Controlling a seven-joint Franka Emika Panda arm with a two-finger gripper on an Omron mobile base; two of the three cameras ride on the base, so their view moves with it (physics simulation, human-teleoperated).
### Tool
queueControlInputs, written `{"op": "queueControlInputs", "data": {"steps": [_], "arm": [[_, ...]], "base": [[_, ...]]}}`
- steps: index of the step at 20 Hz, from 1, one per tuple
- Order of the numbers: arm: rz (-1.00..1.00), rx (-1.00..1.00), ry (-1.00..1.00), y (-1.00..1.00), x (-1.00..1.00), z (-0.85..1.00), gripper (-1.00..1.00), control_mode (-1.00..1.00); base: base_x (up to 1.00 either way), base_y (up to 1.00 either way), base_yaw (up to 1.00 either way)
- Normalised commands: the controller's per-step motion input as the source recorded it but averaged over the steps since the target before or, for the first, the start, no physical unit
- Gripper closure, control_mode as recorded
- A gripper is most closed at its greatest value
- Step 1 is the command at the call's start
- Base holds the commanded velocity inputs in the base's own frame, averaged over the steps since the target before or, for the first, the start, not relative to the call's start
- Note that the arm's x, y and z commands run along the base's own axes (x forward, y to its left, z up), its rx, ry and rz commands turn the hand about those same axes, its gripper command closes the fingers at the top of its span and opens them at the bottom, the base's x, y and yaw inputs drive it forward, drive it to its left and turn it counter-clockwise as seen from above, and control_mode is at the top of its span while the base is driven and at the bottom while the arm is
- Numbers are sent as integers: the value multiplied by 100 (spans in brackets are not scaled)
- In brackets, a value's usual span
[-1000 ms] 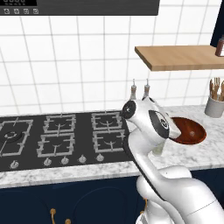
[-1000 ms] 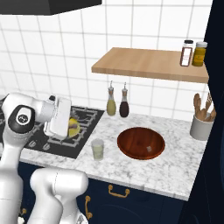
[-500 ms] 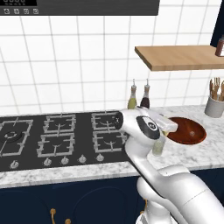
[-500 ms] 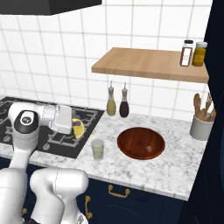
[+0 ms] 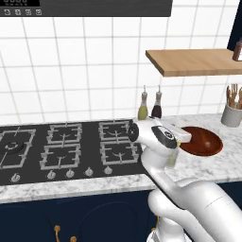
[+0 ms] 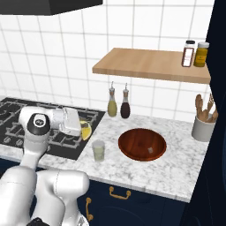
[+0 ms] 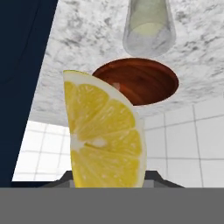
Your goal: Grab a lemon wedge from the fridge and one ice cube from the ice bowl, and put them in the glass of lemonade.
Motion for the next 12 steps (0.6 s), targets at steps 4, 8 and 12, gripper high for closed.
{"op": "queueControlInputs", "data": {"steps": [4,8,12], "arm": [[0,0,5,0,62,-33,100,-100],[0,0,0,0,31,-53,100,-100],[0,0,0,0,9,-41,100,-100]], "base": [[0,0,0],[0,0,0],[0,0,0]]}}
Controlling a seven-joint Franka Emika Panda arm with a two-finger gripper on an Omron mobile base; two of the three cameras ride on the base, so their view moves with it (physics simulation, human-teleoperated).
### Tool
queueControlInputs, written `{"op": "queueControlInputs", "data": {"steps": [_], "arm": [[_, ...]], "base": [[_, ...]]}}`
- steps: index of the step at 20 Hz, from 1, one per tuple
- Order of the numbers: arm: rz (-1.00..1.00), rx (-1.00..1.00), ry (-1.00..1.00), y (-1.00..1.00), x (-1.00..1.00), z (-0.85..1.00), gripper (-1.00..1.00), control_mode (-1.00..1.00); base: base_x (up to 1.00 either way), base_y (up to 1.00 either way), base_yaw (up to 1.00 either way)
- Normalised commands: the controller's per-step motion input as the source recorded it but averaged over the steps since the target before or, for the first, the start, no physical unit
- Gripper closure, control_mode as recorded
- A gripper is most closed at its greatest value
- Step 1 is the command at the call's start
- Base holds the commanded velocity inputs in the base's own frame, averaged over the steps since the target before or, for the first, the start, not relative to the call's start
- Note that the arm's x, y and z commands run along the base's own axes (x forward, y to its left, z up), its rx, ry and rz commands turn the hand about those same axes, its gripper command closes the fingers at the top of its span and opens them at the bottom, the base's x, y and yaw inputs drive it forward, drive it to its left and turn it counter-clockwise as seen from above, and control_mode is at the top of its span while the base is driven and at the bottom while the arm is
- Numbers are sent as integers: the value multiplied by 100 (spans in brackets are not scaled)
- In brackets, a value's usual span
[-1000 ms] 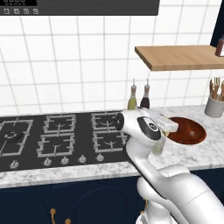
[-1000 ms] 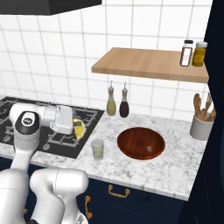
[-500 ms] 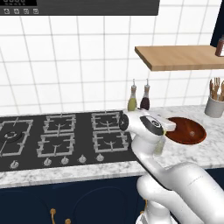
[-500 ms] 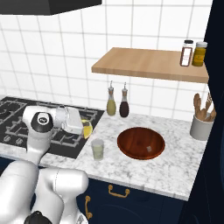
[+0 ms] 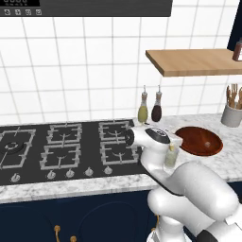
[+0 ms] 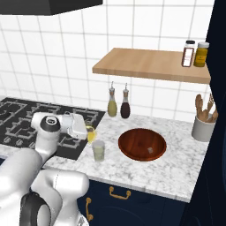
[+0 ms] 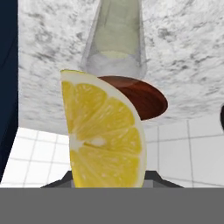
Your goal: Grab a lemon wedge from the fridge and one ice cube from the ice bowl, and put them in the glass of lemonade.
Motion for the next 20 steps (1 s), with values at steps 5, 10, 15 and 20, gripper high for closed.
{"op": "queueControlInputs", "data": {"steps": [5,10,15,20], "arm": [[0,0,0,-1,25,-2,100,-100],[0,0,1,-4,44,-23,100,-100],[0,0,0,0,19,-36,100,-100],[0,0,0,-3,28,-25,100,-100]], "base": [[0,0,0],[0,0,0],[0,0,0],[0,0,0]]}}
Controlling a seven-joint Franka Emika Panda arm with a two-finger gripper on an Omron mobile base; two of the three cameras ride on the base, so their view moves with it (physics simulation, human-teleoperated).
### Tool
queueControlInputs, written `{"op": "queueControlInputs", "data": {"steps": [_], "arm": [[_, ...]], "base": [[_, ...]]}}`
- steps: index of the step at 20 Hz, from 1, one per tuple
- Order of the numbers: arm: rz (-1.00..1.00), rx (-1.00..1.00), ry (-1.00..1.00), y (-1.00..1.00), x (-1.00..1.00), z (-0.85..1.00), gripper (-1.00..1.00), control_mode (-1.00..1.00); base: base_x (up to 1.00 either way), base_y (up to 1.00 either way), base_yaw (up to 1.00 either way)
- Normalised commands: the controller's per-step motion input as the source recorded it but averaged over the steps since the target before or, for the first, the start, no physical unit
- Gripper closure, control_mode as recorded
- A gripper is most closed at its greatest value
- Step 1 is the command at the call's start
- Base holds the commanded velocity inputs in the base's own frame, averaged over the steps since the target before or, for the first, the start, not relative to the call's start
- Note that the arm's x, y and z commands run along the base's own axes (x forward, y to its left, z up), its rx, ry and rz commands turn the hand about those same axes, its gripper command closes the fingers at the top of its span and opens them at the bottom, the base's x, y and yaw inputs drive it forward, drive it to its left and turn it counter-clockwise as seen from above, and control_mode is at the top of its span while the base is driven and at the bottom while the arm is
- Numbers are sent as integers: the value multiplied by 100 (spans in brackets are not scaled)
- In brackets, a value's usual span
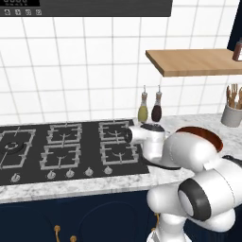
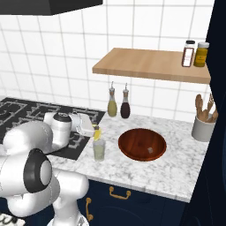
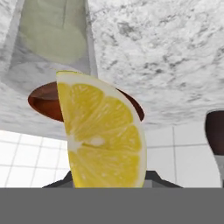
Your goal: Grab a lemon wedge from the fridge and one ice cube from the ice bowl, and put them in the glass of lemonade.
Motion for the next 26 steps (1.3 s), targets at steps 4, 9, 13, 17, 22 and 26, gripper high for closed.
{"op": "queueControlInputs", "data": {"steps": [4,9,13,17,22,26], "arm": [[0,0,0,-30,10,-2,100,-100],[0,0,-2,-16,-36,-6,100,-100],[-1,0,-9,0,-41,-10,100,-100],[-3,0,-15,0,-5,-8,100,-100],[-6,0,-7,0,-32,-1,100,-100],[-11,0,0,0,-54,0,100,-100]], "base": [[0,0,0],[0,0,0],[0,0,0],[0,0,0],[0,0,0],[0,0,0]]}}
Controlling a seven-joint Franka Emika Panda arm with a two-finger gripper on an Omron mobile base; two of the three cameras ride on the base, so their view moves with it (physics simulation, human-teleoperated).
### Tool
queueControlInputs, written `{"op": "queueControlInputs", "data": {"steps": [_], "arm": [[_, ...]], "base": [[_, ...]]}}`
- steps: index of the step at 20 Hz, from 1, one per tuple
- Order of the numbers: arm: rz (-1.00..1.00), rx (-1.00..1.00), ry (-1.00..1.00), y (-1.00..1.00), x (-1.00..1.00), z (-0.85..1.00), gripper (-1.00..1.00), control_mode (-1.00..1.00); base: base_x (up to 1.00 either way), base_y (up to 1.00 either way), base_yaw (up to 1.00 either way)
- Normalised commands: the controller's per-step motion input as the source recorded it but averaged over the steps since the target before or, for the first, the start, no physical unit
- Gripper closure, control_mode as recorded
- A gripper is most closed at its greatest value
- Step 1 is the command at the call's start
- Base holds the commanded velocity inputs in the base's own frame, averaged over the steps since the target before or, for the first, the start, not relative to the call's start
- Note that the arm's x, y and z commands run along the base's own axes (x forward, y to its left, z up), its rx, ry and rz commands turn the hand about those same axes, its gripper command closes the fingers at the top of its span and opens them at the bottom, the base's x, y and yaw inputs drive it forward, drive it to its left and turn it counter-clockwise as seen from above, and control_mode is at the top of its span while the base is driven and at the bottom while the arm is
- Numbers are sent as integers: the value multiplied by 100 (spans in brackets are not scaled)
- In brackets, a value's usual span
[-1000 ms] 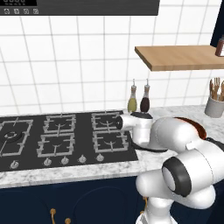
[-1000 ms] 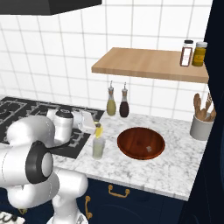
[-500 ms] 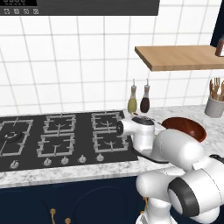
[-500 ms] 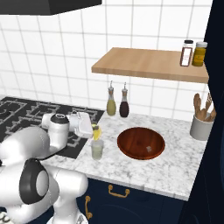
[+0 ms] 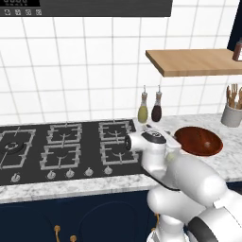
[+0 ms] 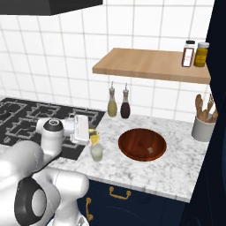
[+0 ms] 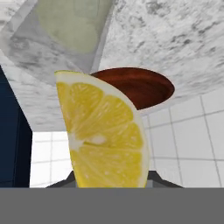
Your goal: Grab a lemon wedge from the fridge and one ice cube from the ice bowl, and put them in the glass of lemonade.
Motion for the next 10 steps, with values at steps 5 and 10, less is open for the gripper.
{"op": "queueControlInputs", "data": {"steps": [5,10], "arm": [[-11,0,0,-7,-22,0,100,-100],[-11,0,-3,0,35,2,100,-100]], "base": [[0,0,0],[0,0,0]]}}
